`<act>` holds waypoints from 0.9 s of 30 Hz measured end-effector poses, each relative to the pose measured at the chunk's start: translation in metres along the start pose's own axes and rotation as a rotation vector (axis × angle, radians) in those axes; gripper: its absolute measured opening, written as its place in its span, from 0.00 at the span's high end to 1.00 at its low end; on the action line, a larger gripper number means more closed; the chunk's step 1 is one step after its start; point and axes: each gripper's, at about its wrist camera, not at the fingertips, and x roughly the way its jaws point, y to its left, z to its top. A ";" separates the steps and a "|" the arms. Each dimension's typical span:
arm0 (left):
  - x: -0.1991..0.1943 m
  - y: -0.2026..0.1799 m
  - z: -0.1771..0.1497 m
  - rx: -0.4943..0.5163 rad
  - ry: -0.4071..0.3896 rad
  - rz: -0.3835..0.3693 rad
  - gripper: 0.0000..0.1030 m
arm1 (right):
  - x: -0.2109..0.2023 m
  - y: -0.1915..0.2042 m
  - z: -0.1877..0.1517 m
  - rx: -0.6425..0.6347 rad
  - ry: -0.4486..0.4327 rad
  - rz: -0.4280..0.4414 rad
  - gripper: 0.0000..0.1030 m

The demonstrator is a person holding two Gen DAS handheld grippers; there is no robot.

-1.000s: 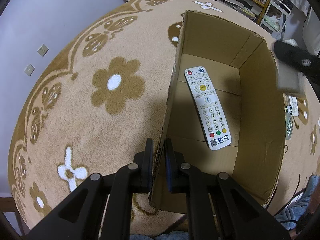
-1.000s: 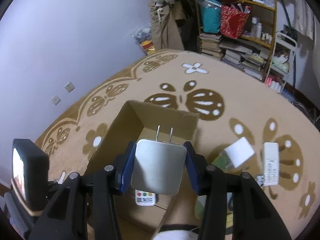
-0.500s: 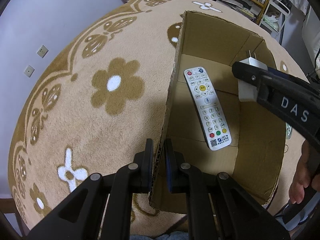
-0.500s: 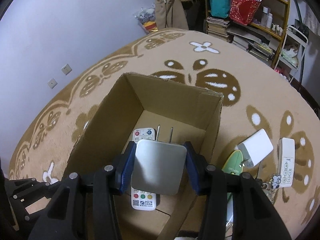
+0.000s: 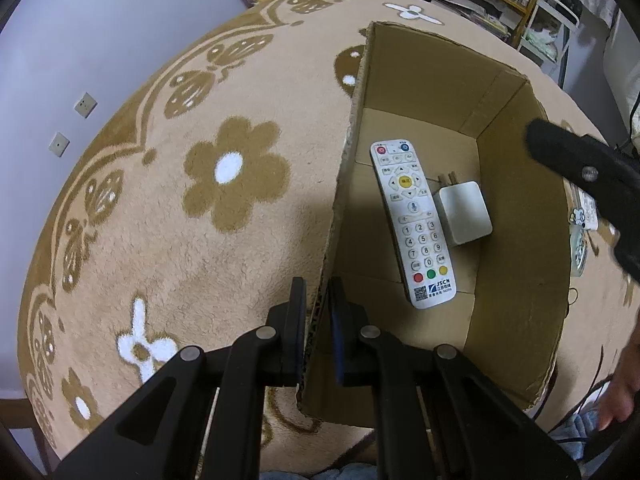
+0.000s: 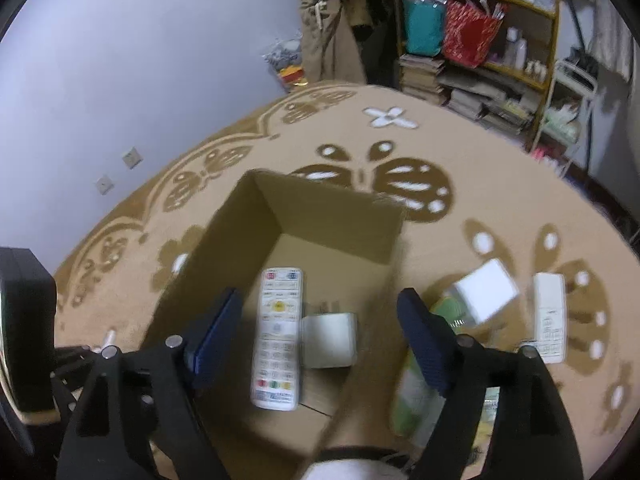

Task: Organize rigid objects
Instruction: 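Grasp the square white power bank with the right tool and release it in the box, then reach the right tool to the cartoon keychain pouch and grasp it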

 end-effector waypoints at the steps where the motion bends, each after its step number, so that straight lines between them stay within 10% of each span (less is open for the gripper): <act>1: 0.000 -0.001 0.000 0.002 0.000 0.003 0.90 | -0.003 -0.004 0.000 0.004 0.000 0.001 0.17; 13: 0.003 -0.001 0.002 -0.002 0.004 0.004 0.90 | -0.022 -0.077 -0.027 0.243 -0.065 -0.021 0.04; 27: 0.003 0.000 0.001 -0.001 0.005 0.005 0.90 | 0.013 -0.152 -0.081 0.380 0.070 -0.187 0.04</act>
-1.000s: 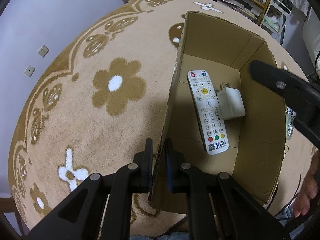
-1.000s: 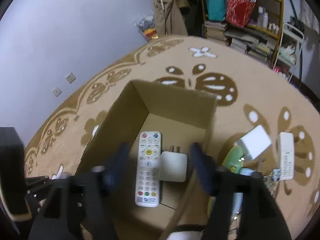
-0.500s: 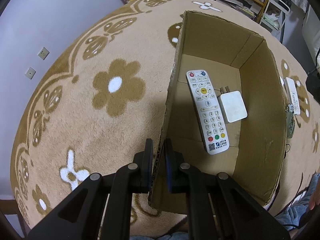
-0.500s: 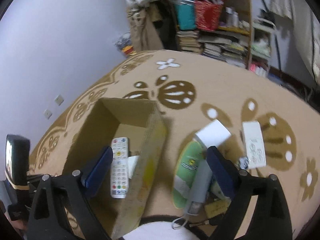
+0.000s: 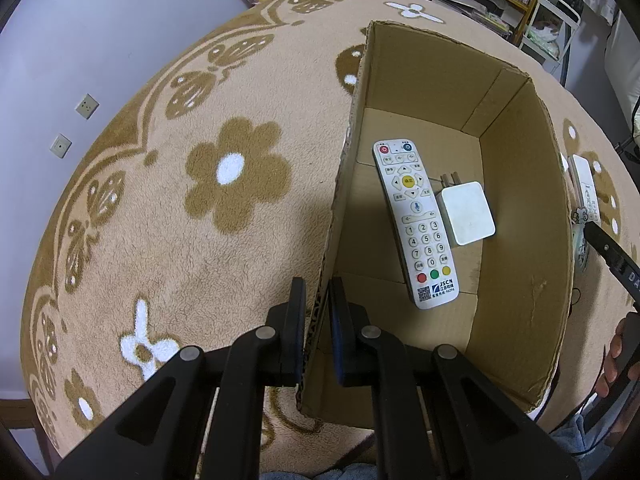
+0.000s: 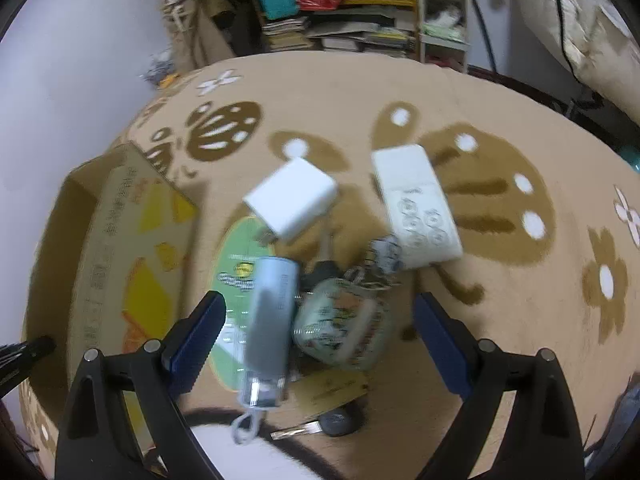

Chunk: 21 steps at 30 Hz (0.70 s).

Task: Organize rigid objects
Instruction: 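Reach the right tool to the cartoon keychain pouch and grasp it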

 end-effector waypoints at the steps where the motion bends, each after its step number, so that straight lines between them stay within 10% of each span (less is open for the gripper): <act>1: 0.000 0.000 0.000 0.000 0.000 0.000 0.90 | 0.002 -0.003 0.000 0.010 0.003 -0.002 0.04; 8: 0.000 -0.001 -0.001 0.005 -0.001 0.003 0.90 | 0.026 -0.021 -0.010 0.088 0.044 0.021 0.04; 16: -0.001 -0.001 -0.001 0.006 -0.001 0.003 0.89 | 0.035 -0.024 -0.015 0.124 0.060 0.049 0.38; 21: -0.001 0.000 -0.001 0.006 -0.001 0.003 0.89 | 0.035 -0.022 -0.015 0.131 0.052 0.033 0.38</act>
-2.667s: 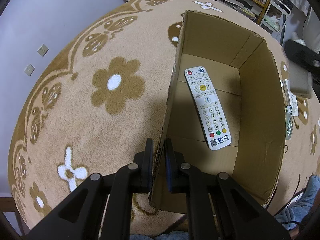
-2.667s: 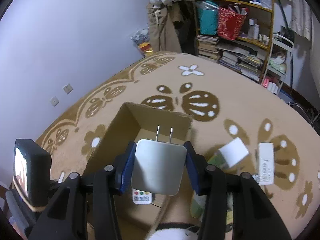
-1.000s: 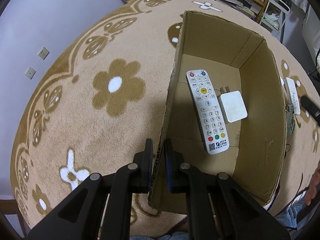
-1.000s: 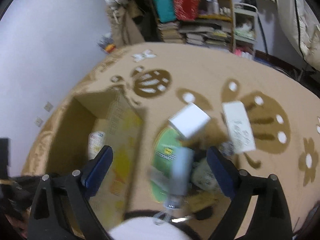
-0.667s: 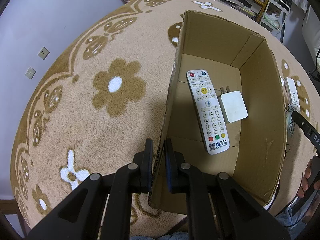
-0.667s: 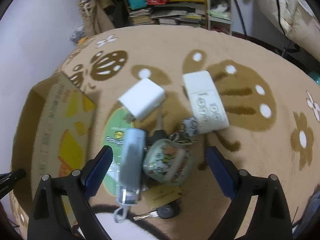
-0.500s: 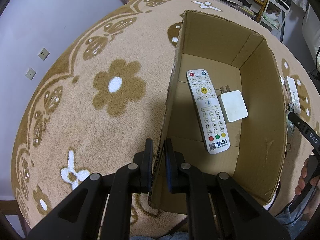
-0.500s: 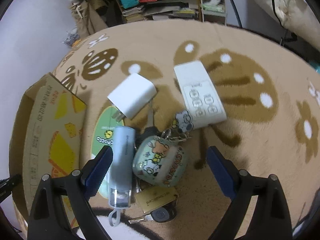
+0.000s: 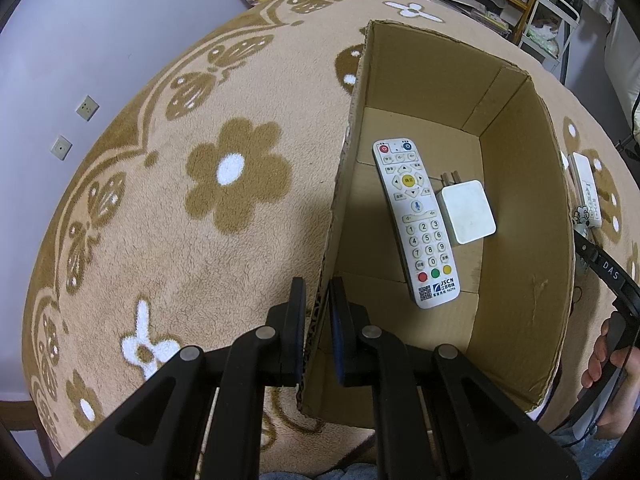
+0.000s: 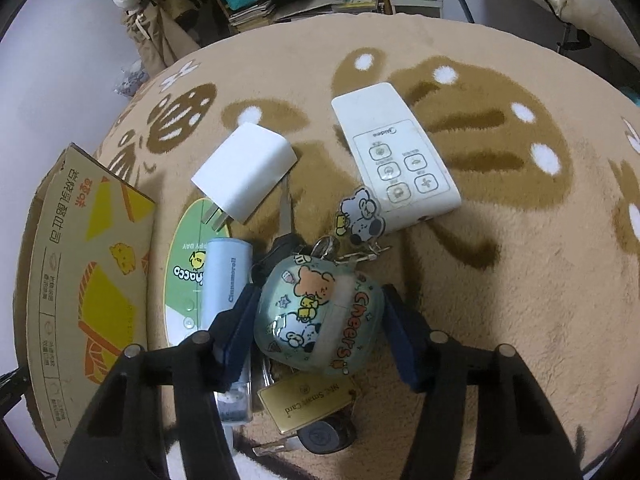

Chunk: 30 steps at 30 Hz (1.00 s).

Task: Organize rigid objects
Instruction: 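Reach the right tool to the cartoon keychain pouch and grasp it, then carry the keychain pouch with the right tool and release it in the box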

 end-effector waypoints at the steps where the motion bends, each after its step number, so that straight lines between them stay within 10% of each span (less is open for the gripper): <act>1: 0.000 0.000 0.000 -0.001 0.001 0.000 0.89 | -0.001 0.000 0.000 0.001 -0.002 -0.006 0.38; 30: 0.001 -0.001 0.000 0.007 0.001 0.009 0.89 | -0.110 0.091 0.022 -0.192 -0.244 0.209 0.38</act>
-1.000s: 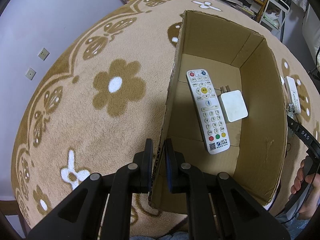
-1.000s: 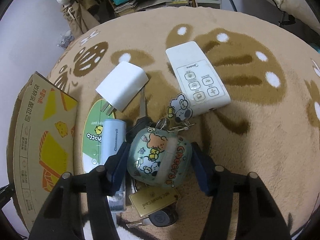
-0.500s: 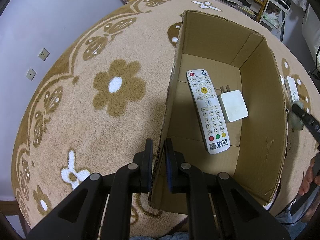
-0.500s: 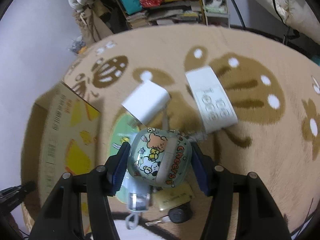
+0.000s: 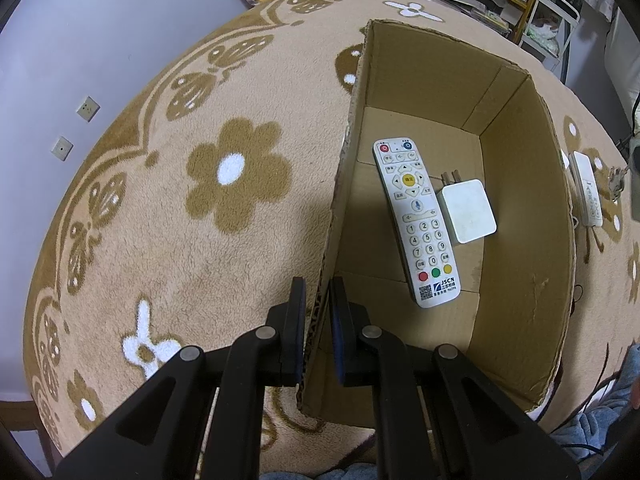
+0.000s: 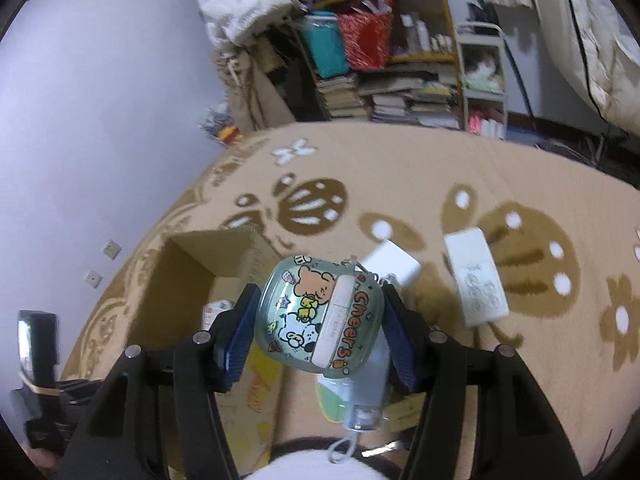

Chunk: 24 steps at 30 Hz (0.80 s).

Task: Organize rigid objects
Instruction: 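Carry the keychain pouch with the right tool and release it in the box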

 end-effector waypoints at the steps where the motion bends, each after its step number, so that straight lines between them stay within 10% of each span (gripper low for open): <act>1: 0.000 0.000 0.000 0.000 0.000 0.000 0.89 | -0.002 0.004 0.001 -0.006 -0.007 0.011 0.38; 24: 0.000 -0.001 0.000 -0.001 0.000 -0.001 0.89 | 0.012 0.097 -0.033 -0.245 0.054 0.180 0.38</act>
